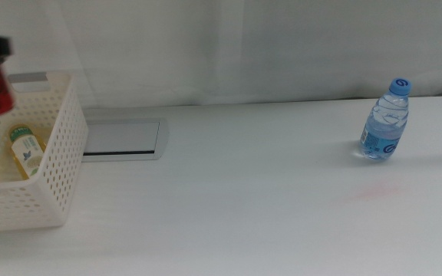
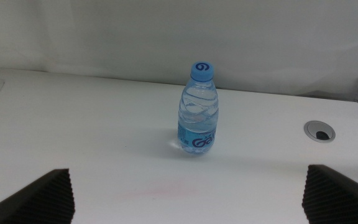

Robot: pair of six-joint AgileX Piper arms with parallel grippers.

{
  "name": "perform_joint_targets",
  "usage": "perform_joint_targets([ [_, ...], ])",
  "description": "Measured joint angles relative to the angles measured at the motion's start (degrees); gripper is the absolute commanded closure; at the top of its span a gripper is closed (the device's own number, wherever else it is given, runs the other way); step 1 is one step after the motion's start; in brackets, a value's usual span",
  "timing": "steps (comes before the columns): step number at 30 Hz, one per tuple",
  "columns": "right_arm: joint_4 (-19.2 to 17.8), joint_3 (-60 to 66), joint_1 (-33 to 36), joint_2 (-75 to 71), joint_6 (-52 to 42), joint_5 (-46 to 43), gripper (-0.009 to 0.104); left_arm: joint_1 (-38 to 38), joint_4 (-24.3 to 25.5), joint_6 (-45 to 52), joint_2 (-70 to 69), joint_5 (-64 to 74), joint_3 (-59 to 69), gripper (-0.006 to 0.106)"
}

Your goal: Use arms to grab the bottles and put them into the dustbin to the left of the table.

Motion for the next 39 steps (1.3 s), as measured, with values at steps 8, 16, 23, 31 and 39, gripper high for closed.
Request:
perform_joint_targets([
  [8,0.0,0.0,0.0,0.0,0.0,0.0,-0.008,4.3,0.1,-1.9,9.1,2.8,0.0,0.103],
  [16,0.0,0.0,0.0,0.0,0.0,0.0,-0.008,4.3,0.0,-1.9,18.4,4.0,0.0,0.103],
  [23,0.0,0.0,0.0,0.0,0.0,0.0,-0.008,4.3,0.0,-1.9,20.7,2.9,0.0,0.103],
  [31,0.0,0.0,0.0,0.0,0.1,0.1,-0.008,4.3,-2.1,-1.9,20.9,1.7,-0.2,0.008],
  [39,0.0,0.0,0.0,0.0,0.1,0.1,-0.008,2.7,-4.7,-0.3,20.3,0.7,-0.5,0.008],
])
